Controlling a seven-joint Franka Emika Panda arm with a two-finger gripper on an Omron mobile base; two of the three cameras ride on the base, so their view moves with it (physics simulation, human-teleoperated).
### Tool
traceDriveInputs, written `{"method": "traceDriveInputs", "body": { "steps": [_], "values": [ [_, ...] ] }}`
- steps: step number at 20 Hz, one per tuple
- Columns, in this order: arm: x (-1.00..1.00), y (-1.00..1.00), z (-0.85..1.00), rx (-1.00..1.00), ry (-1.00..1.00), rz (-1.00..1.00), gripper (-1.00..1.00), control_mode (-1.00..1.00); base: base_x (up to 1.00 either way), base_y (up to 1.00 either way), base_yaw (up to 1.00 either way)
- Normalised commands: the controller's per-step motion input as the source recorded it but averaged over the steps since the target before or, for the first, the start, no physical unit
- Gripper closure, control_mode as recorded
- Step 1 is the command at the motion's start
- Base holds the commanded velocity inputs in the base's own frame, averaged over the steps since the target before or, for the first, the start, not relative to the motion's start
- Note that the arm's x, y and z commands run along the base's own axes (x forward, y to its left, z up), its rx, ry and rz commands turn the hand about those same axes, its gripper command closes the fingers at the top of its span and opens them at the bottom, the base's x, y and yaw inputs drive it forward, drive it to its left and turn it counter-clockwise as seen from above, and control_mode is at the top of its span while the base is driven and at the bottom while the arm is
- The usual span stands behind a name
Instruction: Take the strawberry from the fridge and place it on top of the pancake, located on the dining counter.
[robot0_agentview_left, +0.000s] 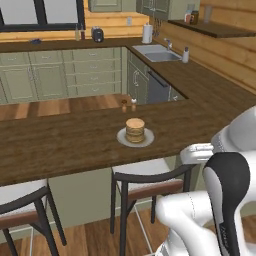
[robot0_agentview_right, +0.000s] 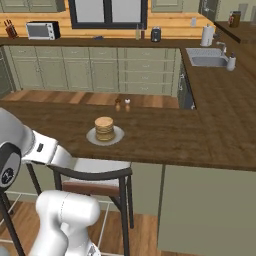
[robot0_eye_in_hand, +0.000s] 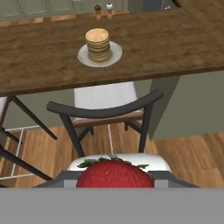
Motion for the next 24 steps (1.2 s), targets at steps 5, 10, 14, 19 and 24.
{"method": "traceDriveInputs", "body": {
  "steps": [5,10,14,19,24],
  "values": [
    [0.97,0.26,0.23,-0.06,0.03,0.13,1.00,-1.00,0.00,0.00,0.00],
    [1.00,0.31,0.23,-0.05,0.09,0.11,1.00,-1.00,0.00,0.00,0.00],
    [1.00,0.06,0.01,0.00,0.16,0.07,1.00,-1.00,0.00,0.00,0.00],
    [1.00,0.00,-0.06,0.00,0.01,0.07,1.00,-1.00,0.00,0.00,0.00],
    [1.00,0.00,-0.35,0.00,0.07,0.00,1.00,-1.00,0.00,0.00,0.00]
  ]
}}
